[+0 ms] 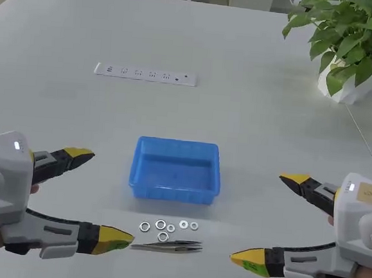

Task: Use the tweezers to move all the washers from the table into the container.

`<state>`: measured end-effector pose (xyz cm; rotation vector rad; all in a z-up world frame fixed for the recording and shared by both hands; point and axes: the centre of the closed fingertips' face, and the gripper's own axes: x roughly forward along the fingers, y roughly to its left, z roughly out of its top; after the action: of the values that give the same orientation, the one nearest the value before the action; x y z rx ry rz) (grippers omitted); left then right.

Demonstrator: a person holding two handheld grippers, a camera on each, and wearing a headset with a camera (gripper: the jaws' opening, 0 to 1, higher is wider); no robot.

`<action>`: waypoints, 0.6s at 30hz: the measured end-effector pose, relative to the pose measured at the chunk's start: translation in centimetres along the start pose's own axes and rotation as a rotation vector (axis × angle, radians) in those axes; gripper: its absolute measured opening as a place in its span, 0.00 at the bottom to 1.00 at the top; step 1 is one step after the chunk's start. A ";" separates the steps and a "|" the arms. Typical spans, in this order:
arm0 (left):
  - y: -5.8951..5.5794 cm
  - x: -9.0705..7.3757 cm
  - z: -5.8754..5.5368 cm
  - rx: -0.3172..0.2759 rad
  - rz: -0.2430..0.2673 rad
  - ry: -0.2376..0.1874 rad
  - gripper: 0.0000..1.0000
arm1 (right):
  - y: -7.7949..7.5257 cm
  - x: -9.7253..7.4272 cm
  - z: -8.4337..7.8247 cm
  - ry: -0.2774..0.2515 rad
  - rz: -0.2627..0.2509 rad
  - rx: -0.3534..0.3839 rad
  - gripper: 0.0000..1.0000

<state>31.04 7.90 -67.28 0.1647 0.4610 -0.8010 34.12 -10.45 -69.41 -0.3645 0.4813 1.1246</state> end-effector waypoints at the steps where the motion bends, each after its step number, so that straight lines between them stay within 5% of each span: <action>1: 0.0 0.0 0.0 0.001 0.000 0.000 0.99 | 0.0 0.0 0.0 0.000 0.000 -0.001 1.00; 18: 0.0 0.0 0.1 0.013 -0.004 0.002 0.99 | -0.1 0.0 0.2 0.000 0.000 -0.017 1.00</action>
<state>31.05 7.83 -67.17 0.1762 0.4583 -0.8083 34.25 -10.40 -69.20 -0.3795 0.4724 1.1290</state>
